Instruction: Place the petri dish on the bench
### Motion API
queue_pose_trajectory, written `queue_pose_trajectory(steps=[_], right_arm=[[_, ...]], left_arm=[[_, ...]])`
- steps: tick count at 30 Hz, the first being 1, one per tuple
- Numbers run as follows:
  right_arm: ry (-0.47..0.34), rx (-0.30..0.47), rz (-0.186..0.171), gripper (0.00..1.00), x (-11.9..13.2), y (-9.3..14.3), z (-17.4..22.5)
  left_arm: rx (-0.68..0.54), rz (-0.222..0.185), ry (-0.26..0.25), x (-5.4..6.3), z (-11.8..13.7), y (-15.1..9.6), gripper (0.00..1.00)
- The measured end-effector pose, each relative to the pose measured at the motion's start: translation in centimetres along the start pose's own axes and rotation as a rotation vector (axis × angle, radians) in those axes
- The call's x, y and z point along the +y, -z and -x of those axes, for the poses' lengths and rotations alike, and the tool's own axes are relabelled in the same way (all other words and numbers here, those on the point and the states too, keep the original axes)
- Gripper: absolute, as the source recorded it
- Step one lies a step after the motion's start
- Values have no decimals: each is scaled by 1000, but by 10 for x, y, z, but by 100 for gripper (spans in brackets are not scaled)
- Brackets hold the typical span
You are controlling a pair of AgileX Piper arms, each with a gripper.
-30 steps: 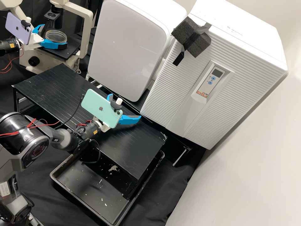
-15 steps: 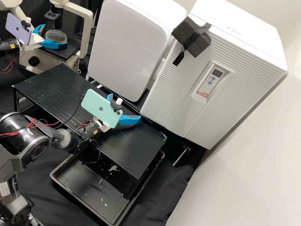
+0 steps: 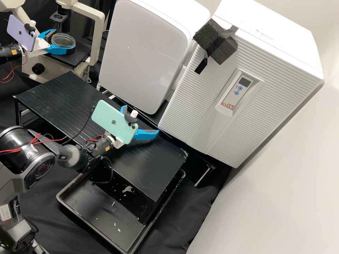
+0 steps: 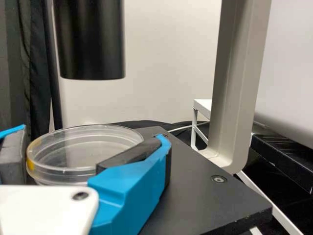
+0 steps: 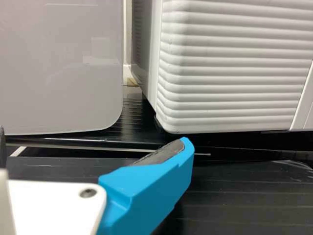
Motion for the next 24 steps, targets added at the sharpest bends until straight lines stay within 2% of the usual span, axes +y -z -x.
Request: queue_pose_trajectory(steps=[6, 24], right_arm=[[0, 0, 0, 100, 0, 0, 0], [0, 0, 0, 100, 0, 0, 0]], left_arm=[[-10, -12, 5, 1, 0, 2, 0], [-21, 7, 12, 1, 1, 5, 0]])
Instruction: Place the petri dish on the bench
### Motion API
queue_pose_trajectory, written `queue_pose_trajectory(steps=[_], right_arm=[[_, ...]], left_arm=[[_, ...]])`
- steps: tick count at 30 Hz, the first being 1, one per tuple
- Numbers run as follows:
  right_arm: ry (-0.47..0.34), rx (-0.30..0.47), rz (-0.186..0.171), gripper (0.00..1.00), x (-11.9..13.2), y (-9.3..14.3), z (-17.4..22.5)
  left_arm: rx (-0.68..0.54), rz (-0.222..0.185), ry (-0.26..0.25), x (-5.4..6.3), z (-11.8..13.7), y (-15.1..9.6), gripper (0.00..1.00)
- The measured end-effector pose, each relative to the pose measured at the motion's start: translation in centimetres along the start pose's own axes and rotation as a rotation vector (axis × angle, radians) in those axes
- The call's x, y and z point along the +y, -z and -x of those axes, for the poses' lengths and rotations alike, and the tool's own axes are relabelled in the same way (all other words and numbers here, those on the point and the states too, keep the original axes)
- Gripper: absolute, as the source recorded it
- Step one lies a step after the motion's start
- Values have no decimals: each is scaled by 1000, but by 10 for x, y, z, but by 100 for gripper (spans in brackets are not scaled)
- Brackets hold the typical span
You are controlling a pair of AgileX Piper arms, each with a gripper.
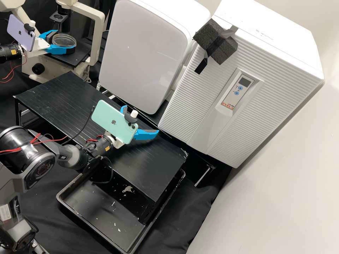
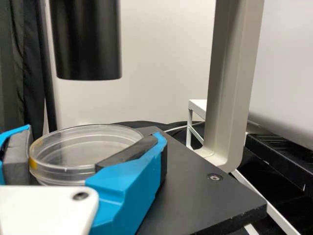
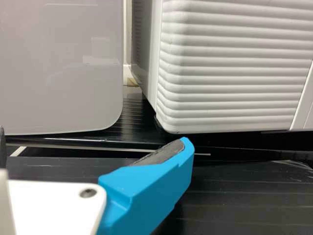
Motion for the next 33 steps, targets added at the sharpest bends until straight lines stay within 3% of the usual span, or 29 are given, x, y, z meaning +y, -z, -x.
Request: queue_pose_trajectory(steps=[8, 15, 33], right_arm=[[0, 0, 0, 100, 0, 0, 0], [0, 0, 0, 100, 0, 0, 0], [0, 0, 0, 100, 0, 0, 0]], left_arm=[[-12, 9, 20, 11, 13, 3, 0], [35, 43, 31, 21, 27, 13, 0], [67, 77, 10, 35, 47, 18, 0]])
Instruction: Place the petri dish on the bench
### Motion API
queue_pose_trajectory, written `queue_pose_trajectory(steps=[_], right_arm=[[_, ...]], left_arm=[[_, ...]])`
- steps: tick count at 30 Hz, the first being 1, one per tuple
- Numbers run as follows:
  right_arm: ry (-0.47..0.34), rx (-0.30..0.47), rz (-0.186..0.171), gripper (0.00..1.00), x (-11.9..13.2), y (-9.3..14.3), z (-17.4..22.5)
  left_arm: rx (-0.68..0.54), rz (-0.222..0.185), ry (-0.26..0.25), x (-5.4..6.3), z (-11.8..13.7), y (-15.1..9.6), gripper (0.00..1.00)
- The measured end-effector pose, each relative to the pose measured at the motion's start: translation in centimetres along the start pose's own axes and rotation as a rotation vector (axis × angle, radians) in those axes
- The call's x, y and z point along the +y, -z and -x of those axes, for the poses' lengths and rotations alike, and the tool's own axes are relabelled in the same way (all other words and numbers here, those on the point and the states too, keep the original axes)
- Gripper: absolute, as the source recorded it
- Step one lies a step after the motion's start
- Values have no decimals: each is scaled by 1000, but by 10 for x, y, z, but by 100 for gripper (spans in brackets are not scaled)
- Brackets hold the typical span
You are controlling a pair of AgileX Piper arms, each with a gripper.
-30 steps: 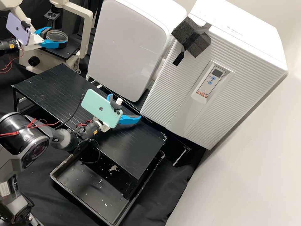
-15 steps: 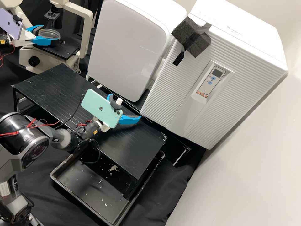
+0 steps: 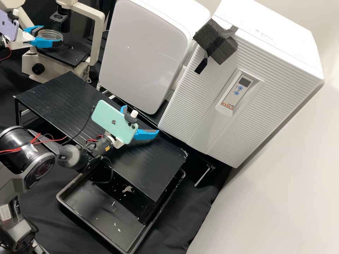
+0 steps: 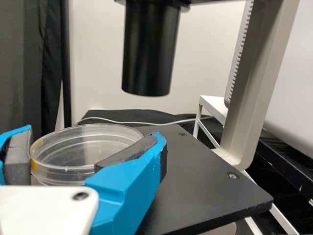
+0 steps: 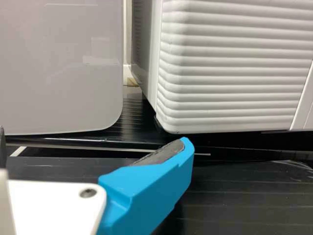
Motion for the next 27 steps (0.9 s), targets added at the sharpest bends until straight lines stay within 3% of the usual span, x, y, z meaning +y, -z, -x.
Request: queue_pose_trajectory(steps=[14, 24, 27], right_arm=[[0, 0, 0, 100, 0, 0, 0], [0, 0, 0, 100, 0, 0, 0], [0, 0, 0, 100, 0, 0, 0]], left_arm=[[-13, -1, -12, 5, 6, -6, 0], [-121, -13, 29, -10, 2, -44, 0], [-185, -40, 57, -17, 3, -62, 0]])
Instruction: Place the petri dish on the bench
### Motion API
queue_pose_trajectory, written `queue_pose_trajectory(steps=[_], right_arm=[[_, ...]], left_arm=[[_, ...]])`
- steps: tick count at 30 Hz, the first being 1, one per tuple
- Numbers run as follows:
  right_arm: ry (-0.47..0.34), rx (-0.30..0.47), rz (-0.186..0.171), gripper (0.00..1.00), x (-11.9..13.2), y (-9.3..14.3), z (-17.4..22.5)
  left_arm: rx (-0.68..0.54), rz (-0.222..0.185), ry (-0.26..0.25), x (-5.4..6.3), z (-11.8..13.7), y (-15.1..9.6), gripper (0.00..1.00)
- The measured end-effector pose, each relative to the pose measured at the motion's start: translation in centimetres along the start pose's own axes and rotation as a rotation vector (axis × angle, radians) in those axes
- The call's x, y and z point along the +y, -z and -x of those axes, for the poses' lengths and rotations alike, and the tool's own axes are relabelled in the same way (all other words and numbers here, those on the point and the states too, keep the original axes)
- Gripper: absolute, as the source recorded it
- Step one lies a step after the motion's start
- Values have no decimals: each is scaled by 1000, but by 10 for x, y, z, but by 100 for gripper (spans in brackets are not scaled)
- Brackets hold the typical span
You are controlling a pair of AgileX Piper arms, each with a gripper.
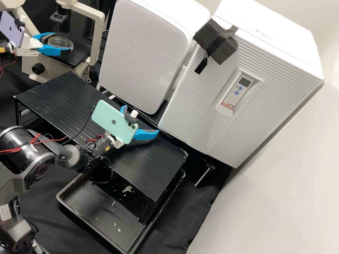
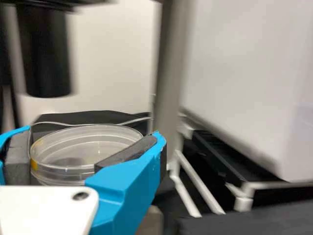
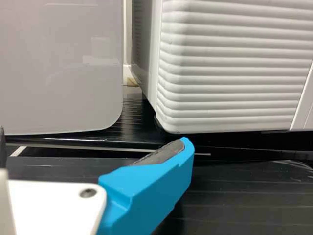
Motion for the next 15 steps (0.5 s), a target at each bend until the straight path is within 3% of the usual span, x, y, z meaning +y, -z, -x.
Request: queue_pose_trajectory(steps=[8, 15], right_arm=[[0, 0, 0, 100, 0, 0, 0], [0, 0, 0, 100, 0, 0, 0]], left_arm=[[-210, -103, 72, -15, -1, -55, 0], [-395, -191, 103, -25, 6, -99, 0]])
